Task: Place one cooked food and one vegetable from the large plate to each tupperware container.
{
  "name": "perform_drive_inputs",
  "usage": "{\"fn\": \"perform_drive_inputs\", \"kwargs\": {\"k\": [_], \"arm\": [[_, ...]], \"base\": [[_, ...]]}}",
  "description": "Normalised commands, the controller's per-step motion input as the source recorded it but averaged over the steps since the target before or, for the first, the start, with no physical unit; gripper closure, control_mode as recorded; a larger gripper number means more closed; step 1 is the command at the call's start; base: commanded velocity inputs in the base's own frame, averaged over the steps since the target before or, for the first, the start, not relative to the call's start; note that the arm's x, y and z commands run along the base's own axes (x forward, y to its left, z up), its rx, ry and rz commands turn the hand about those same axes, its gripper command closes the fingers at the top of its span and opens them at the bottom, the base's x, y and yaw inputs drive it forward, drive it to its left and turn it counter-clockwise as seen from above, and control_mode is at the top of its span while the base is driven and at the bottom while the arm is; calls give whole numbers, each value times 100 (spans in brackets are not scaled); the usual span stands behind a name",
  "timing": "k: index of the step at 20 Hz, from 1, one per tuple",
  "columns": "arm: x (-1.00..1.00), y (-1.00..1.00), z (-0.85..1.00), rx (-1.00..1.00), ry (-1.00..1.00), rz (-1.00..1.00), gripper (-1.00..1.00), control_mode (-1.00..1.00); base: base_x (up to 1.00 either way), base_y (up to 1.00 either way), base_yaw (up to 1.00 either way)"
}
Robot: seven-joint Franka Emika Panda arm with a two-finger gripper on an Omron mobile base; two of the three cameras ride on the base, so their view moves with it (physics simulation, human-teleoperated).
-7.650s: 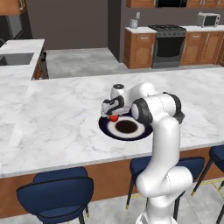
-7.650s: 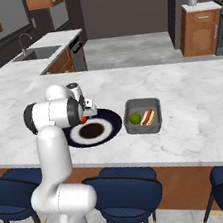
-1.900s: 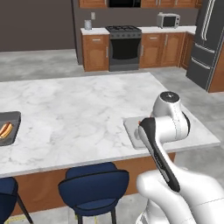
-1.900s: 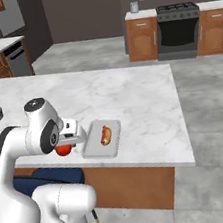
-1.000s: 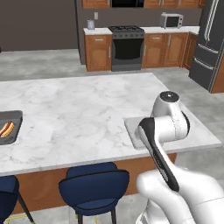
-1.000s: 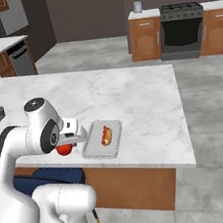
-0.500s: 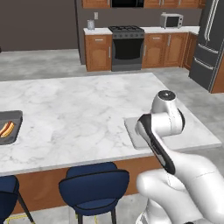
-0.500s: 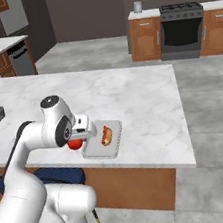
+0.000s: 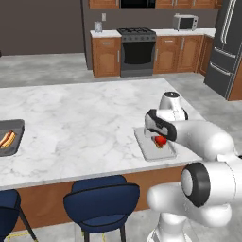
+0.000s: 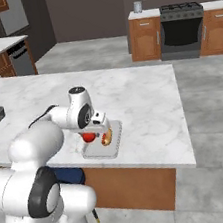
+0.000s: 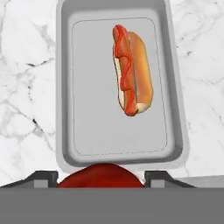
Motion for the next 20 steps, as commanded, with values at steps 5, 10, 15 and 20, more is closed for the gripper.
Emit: {"fn": "perform_drive_inputs", "kwargs": {"k": [5,10,15,20], "arm": [[56,-9,-39,2,8,-4,100,-100],[25,0,-48,0,0,0,100,-100],[4,16,-52,0,0,0,100,-100],[0,17,-41,0,0,0,100,-100]], "base": [[0,0,0],[0,0,0],[0,0,0],[0,0,0]]}}
